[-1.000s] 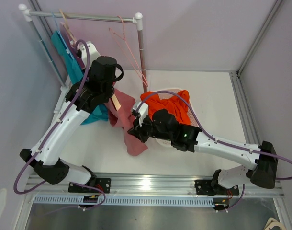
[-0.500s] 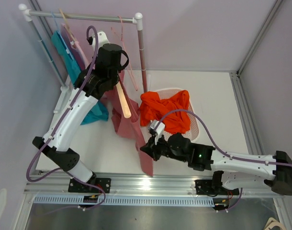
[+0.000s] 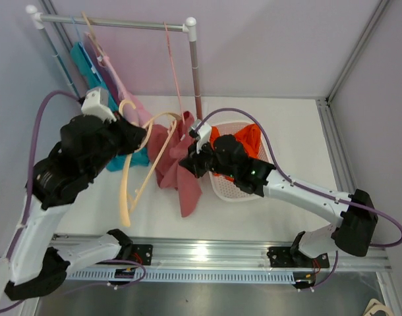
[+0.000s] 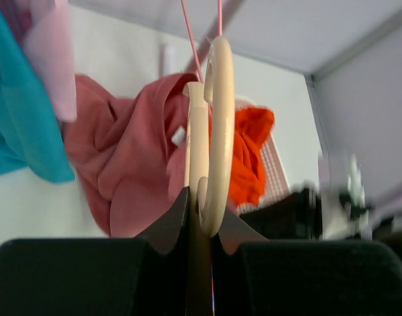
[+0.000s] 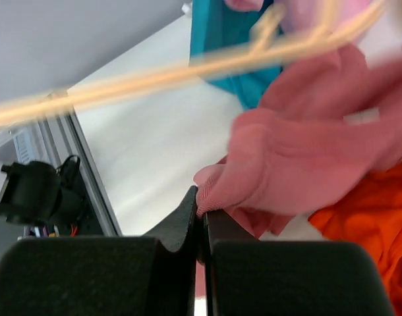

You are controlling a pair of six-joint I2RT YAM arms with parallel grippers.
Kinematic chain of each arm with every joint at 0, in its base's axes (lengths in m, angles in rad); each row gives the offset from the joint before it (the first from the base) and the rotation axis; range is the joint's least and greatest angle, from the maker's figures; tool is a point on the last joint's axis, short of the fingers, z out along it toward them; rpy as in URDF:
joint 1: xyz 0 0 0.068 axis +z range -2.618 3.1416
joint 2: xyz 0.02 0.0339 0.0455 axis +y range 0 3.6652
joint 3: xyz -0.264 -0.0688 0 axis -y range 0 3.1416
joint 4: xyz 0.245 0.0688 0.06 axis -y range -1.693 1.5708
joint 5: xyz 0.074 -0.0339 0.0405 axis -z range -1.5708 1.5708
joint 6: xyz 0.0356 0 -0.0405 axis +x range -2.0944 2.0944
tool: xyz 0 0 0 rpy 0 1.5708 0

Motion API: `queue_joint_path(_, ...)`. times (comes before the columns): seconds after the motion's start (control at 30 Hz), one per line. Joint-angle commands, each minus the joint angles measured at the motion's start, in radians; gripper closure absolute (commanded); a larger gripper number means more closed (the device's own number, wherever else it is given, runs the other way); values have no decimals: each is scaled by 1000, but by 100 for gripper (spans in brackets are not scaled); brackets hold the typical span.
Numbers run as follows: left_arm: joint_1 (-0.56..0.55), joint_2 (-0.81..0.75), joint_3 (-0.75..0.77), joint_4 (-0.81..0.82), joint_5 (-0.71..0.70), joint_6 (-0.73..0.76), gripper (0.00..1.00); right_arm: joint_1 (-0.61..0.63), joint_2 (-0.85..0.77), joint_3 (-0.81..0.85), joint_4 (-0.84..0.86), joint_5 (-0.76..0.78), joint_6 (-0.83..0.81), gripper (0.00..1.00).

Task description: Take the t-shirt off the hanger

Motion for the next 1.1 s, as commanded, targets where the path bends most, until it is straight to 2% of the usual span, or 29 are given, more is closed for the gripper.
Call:
queue_joint_path(0.0,-20,-109,-73,-131,153,-7,99,-30,49,79,-20,-67,-35,100)
queue_joint_path(0.1,-20,-213,-101,-191,91,-4,99,-24,56,75,-31,-82,-25,100)
queue_joint_path(0.23,-17,-242,-99,-182,-70,18,99,14,-23,64,-75,-79,1,100)
queue_joint_path(0.33,7,-215,-104,-137,-112,27,99,37,-105,182,-194,-61,-5,100)
queue_joint_path(0.53,144,-131,-137,10,-59,53,99,22,-149,612,-389,-22,1,100)
queue_joint_path(0.6,185,-108,-147,48,-14,47,99,-35,-128,773,-409,-37,14,100)
queue_joint_path(0.7,205,-65,-122,110,-9,39,99,-148,-74,904,-391,-39,21,100)
queue_joint_path(0.77,210,-29,-87,130,-9,44,99,-217,-10,1047,-368,-39,41,100)
queue_joint_path(0.8,212,-14,-40,130,-17,49,99,-295,21,1169,-367,-51,72,100)
queue_joint_path(0.87,215,36,-7,122,-35,62,99,-366,123,1286,-359,-80,98,100)
queue_joint_path(0.93,228,67,48,122,-48,73,99,-440,173,1363,-295,-82,135,100)
queue_joint_path(1.07,268,107,42,212,-20,122,99,-524,236,1369,-187,-112,179,100)
